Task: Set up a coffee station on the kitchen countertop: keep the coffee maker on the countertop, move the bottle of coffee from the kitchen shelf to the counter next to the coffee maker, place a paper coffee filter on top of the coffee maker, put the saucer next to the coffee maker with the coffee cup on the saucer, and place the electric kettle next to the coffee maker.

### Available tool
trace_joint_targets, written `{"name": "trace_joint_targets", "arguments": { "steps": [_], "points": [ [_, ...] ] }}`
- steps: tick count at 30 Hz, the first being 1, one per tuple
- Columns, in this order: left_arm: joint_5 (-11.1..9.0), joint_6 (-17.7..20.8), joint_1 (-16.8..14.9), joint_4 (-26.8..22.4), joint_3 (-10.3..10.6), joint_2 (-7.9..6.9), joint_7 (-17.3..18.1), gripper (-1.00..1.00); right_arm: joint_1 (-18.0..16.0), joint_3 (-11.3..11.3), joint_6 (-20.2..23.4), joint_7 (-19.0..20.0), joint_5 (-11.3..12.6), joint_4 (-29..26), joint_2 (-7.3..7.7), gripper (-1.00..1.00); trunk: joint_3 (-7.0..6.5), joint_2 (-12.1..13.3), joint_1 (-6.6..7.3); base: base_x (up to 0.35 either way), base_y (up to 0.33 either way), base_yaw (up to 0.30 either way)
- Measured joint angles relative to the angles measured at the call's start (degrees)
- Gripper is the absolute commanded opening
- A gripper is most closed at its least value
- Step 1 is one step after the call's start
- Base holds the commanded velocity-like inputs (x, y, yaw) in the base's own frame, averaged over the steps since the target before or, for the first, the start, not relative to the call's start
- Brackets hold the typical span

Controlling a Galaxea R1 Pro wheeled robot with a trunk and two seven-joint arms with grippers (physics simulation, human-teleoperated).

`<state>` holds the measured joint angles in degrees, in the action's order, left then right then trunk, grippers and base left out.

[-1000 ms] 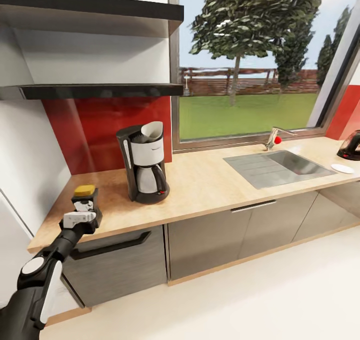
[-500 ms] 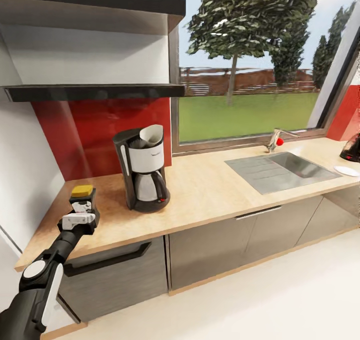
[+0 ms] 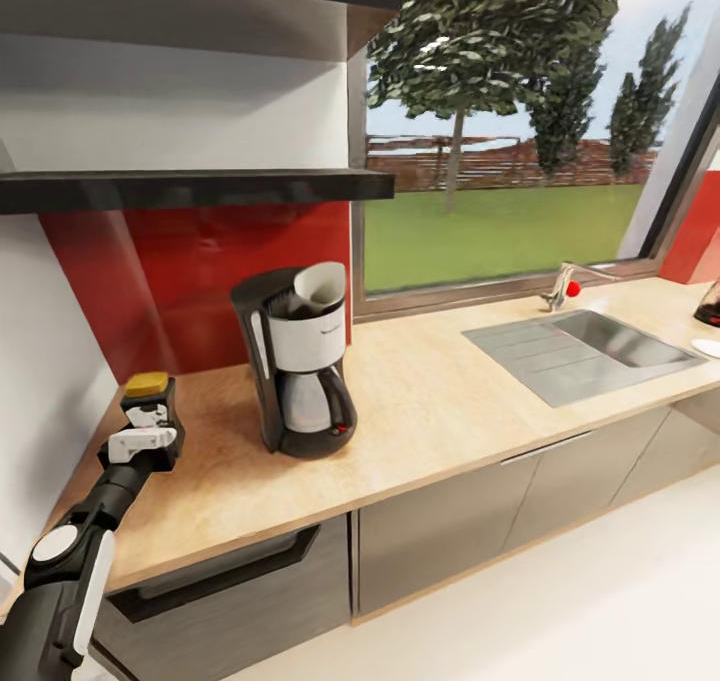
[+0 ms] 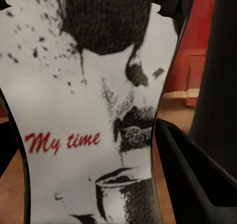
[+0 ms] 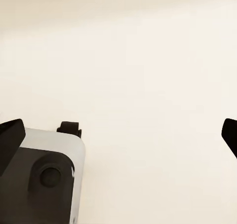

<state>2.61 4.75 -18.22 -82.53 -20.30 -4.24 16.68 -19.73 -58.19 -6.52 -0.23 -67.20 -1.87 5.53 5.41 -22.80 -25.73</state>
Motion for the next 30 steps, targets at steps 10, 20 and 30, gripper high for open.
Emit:
{"name": "trace_joint_targets", "arguments": {
  "steps": [10, 20, 30],
  "points": [
    [0.59, -9.19, 0.07, 11.22, 0.37, 0.56, 0.05, -1.0, 0.0, 0.31, 0.15, 0.1, -0.18, 0.08, -0.27, 1.0, 0.01, 0.02, -0.03, 0.018, 0.017, 0.0],
    [0.32, -13.77, -0.33, 16.24, 0.65, 0.69, 0.05, -1.0, 0.0, 0.14, 0.0, 0.01, -0.03, 0.0, -0.01, 1.0, 0.0, -0.01, 0.0, 0.129, 0.0, -0.002],
    [0.41, -13.93, -0.27, 16.33, 0.5, 0.69, 0.06, -1.0, 0.0, 0.18, 0.0, -0.08, -0.06, 0.06, -0.01, 1.0, 0.0, 0.0, -0.02, 0.08, 0.0, -0.101]
  ]
}}
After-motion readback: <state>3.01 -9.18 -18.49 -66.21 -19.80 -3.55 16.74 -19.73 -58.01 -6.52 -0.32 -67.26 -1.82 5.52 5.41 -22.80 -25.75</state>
